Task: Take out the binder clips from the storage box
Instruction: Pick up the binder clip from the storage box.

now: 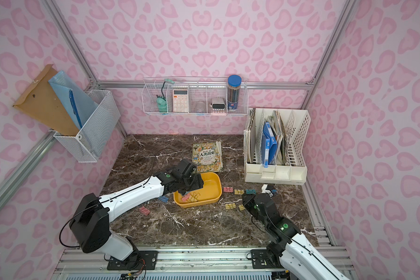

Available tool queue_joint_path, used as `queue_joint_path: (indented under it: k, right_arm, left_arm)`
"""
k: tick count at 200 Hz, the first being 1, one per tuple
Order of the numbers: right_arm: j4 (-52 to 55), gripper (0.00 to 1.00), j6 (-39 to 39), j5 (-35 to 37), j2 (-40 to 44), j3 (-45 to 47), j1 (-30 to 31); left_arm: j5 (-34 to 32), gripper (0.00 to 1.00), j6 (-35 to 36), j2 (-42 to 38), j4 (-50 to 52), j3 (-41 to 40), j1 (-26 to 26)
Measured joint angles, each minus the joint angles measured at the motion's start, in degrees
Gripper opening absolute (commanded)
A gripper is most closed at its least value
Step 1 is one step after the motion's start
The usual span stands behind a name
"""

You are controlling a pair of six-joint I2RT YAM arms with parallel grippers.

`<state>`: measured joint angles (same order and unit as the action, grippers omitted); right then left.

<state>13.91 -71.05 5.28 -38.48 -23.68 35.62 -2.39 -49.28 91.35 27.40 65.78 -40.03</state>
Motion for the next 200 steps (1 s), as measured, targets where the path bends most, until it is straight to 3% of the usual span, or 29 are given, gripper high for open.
queue_joint_path:
  k: [32, 73, 105, 140, 200]
  right_arm:
    - [-2.03, 0.30, 10.95, -4.24, -14.75, -8.66, 1.62]
    - [-5.84, 0.32, 18.47, -7.63, -22.40, -12.13, 4.09]
    - [-9.01, 0.33, 20.76, -11.19, -25.81, -12.39, 4.55]
    - [-12.22, 0.34, 22.16, -14.75, -28.89, -12.50, 5.20]
    - [-14.53, 0.36, 23.06, -18.29, -33.22, -13.99, 6.25]
  left_arm:
    - [0.63, 0.58, -1.81, 3.34, 4.72, 1.92, 0.76]
    - [0.04, 0.54, -4.76, 4.81, 9.79, 4.42, 2.10]
    - [-1.73, 0.51, -4.33, 4.24, 12.55, 5.16, 5.16]
    - [-2.36, 0.44, 0.68, 5.44, 14.21, 7.23, 8.28]
    - [-2.29, 0.53, 8.22, 12.15, 18.71, 11.85, 9.01]
